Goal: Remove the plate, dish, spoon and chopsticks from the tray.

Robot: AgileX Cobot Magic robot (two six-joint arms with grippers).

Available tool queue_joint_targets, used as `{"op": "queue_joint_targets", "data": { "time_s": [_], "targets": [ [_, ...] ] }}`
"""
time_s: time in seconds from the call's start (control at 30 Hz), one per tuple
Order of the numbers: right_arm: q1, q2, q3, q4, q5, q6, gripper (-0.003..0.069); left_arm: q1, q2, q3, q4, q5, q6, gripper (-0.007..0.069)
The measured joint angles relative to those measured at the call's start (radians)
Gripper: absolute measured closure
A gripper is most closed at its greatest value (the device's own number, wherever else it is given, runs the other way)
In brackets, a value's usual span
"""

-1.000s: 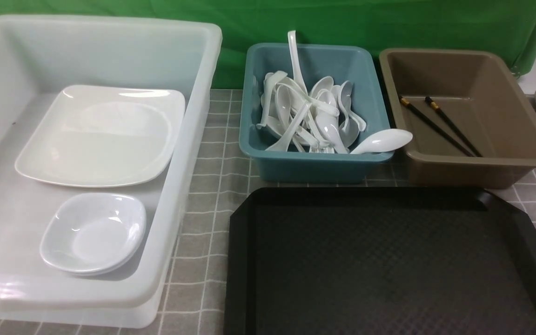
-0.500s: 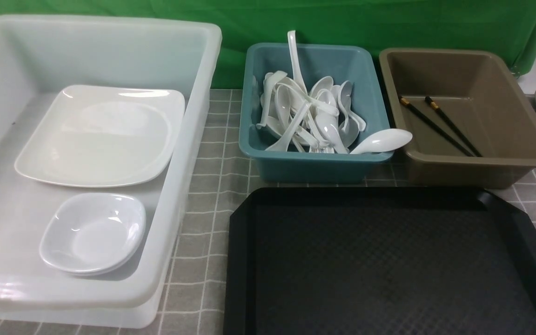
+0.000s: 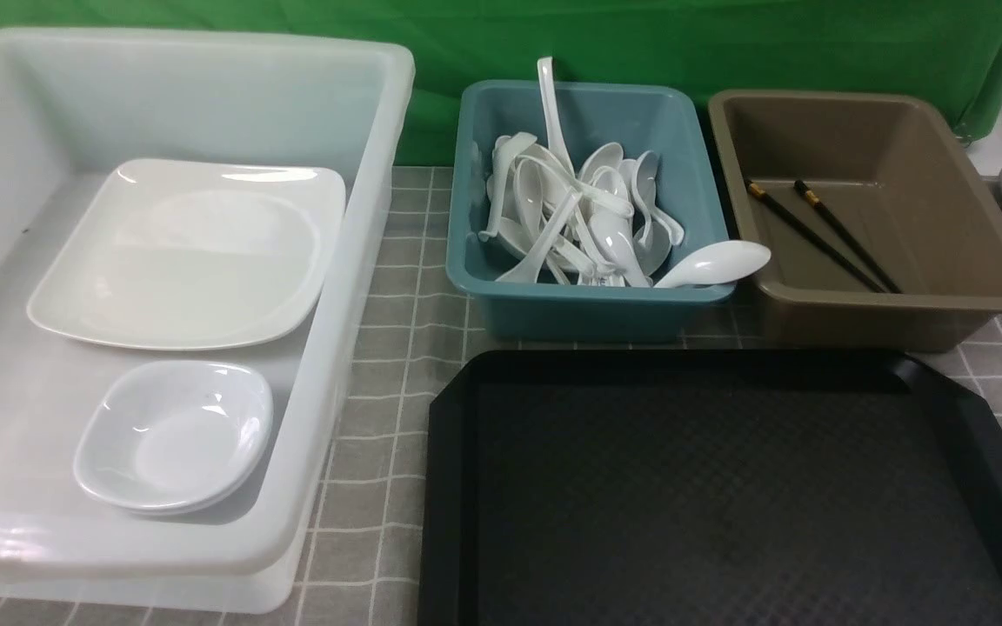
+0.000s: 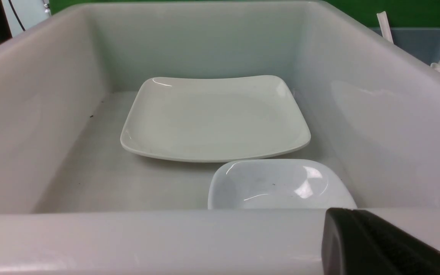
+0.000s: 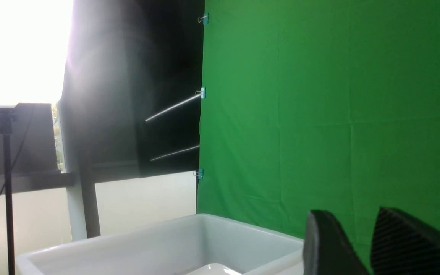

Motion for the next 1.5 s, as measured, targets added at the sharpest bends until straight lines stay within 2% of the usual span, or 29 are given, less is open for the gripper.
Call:
{"op": "queue_joint_targets", "data": {
  "time_s": [0.2,0.4,0.53,0.6,0.63,0.7,0.8,0.9,1.17,1.5],
  "targets": [
    [0.0,0.0,0.0,0.271,0.025,-0.29,0.0424,0.0,0.0,0.0,0.0,0.0,0.001,0.0624],
    [0.0,0.0,0.0,0.316,0.084,-0.35,0.0424,0.0,0.0,0.0,0.0,0.0,0.001,0.0624],
    [-0.022,0.0,0.0,0.318,0.199,-0.377,0.0422,0.0,0.0,0.0,0.0,0.0,0.0,0.0624],
    [-0.146,0.0,0.015,0.319,0.297,-0.393,0.0421,0.0,0.0,0.0,0.003,0.0,0.0,0.0624],
    [-0.158,0.0,0.018,0.319,0.31,-0.394,0.0421,0.0,0.0,0.0,0.005,0.0,0.0,0.0624],
    [-0.292,0.0,0.058,0.319,0.346,-0.402,0.0421,0.0,0.0,0.0,0.008,0.0,-0.001,0.0624],
    [-0.518,0.002,0.183,0.319,0.355,-0.425,0.0421,0.0,0.0,0.0,0.011,0.0,-0.001,0.0624],
    [-0.646,-0.001,0.316,0.319,0.323,-0.427,0.0421,0.0,0.0,0.0,0.015,0.0,-0.001,0.0624],
    [-0.752,-0.058,0.401,0.32,0.339,-0.43,0.0421,-0.001,0.0,0.0,0.015,0.0,-0.001,0.0624],
    [-0.771,-0.059,0.401,0.322,0.338,-0.422,0.0421,-0.001,0.0,0.0,0.018,0.0,-0.001,0.0624]
  ]
}}
